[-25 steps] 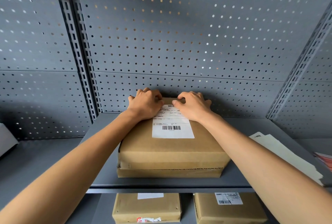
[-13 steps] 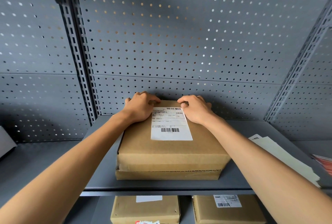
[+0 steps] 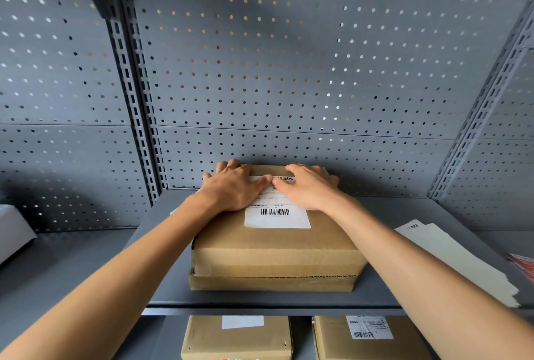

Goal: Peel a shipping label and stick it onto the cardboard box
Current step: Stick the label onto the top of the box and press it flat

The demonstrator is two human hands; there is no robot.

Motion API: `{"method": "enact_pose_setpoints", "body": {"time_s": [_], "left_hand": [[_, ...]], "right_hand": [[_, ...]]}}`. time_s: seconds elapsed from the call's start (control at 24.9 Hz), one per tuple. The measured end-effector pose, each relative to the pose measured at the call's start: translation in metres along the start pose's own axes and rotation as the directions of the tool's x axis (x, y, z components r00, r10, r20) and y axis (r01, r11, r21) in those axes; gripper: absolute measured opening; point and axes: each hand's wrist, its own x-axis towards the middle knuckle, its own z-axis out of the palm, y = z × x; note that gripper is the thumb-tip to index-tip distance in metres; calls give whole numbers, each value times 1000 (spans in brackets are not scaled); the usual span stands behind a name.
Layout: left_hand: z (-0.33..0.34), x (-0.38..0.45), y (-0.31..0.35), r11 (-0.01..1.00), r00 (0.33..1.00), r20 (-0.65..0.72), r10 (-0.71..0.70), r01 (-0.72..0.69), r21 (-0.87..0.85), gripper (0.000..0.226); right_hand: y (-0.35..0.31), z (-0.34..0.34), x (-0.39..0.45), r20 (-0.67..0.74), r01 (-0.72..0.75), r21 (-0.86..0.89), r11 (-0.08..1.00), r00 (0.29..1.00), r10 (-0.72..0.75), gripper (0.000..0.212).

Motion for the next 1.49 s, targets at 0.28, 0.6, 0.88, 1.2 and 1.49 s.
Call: {"method": "enact_pose_setpoints", "body": {"time_s": [0.28,0.6,0.88,1.2,1.49], "left_hand": [[-2,-4,0,999,999,33,10,-11,42,66],[-3,-6,-9,998,999,23,43,-44,53,54],[-5,-11,-15,999,999,7,32,-32,8,49],[-9,-21,-16,997,999,-39,20,-22,-69,48],[-4,-25,2,1000,999,28,21,-21,-18,81]], "right_hand": [[5,2,-4,-10,35,41,999,999,-35,64],[13,2,-6,13,10,75,997,1000,-11,54],[23,1,-9,19,7,144,990,1000,-10,48],[18,-4,-15,-29,17,153,988,1000,-12,43],[-5,-10,-32,27,-24,40,999,999,23,73]]}}
